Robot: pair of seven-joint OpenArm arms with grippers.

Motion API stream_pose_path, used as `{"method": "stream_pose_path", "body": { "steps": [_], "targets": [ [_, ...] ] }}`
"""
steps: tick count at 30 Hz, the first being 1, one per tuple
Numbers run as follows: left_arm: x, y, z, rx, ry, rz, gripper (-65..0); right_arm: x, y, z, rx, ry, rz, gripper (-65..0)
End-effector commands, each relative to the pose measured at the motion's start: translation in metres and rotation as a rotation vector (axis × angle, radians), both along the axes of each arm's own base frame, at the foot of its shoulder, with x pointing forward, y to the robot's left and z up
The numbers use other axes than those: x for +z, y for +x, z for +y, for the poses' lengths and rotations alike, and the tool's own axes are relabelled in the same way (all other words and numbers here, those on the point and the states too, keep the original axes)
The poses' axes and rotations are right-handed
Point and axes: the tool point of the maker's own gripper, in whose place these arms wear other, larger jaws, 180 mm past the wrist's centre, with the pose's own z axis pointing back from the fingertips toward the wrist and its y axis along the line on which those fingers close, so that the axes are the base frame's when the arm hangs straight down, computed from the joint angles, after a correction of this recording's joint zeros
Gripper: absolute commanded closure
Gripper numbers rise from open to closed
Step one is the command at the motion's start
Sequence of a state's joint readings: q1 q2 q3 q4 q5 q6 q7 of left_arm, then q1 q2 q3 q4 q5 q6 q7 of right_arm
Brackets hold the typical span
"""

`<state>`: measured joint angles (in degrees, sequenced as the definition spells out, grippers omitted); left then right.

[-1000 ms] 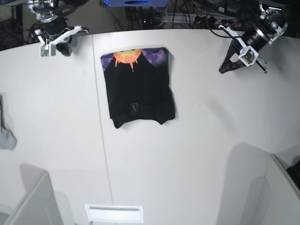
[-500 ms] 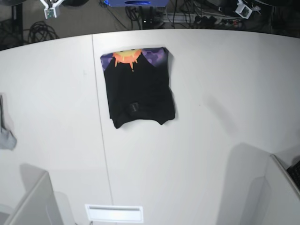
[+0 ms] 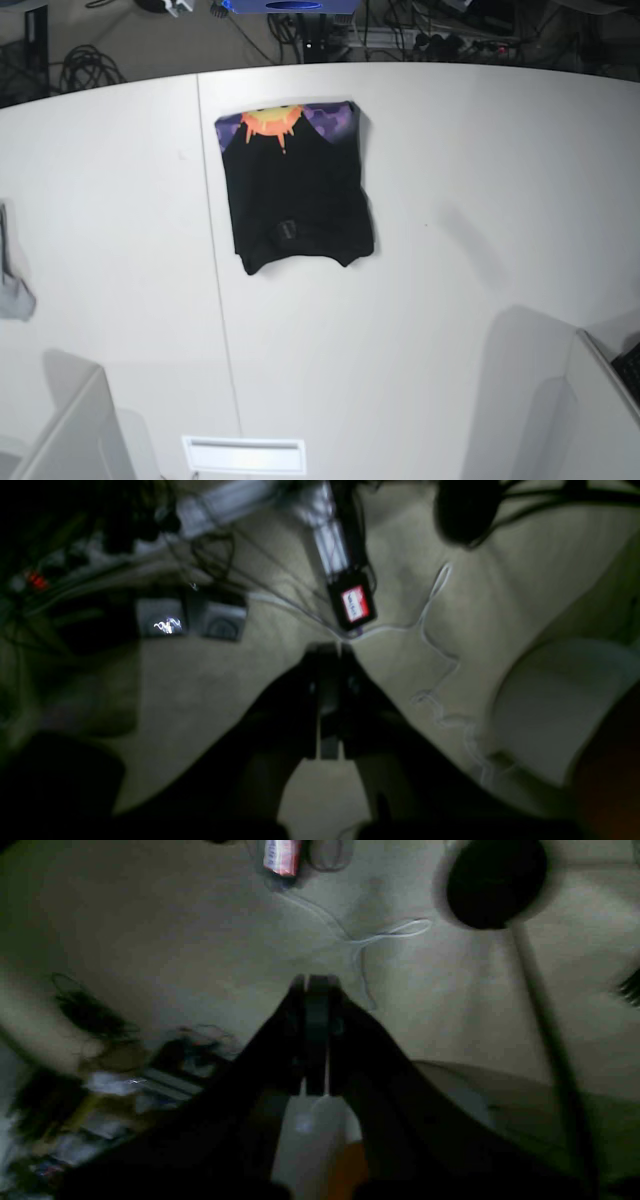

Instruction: Fold the T-shirt properly

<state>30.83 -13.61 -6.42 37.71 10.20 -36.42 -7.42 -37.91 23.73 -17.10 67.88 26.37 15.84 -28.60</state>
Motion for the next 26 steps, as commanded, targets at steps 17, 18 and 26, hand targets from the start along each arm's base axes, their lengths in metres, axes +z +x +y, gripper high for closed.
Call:
{"method": "stream_pose_path", "body": {
  "steps": [17, 18, 26],
  "targets": [
    [-0.041, 0.04, -0.006, 0.037, 0.029, 0.035, 0.0, -0.087, -0.018, 0.032, -0.234, -0.086, -0.116, 0.0],
    [-0.041, 0.04, -0.006, 0.037, 0.029, 0.035, 0.0, -0.087, -0.02, 0.033, -0.243, -0.085, -0.116, 0.0],
    [-0.04, 0.042, -0.005, 0.041, 0.03, 0.025, 0.0, -0.089, -0.004, 0.036, -0.272, -0.078, -0.151, 0.0]
  ]
}}
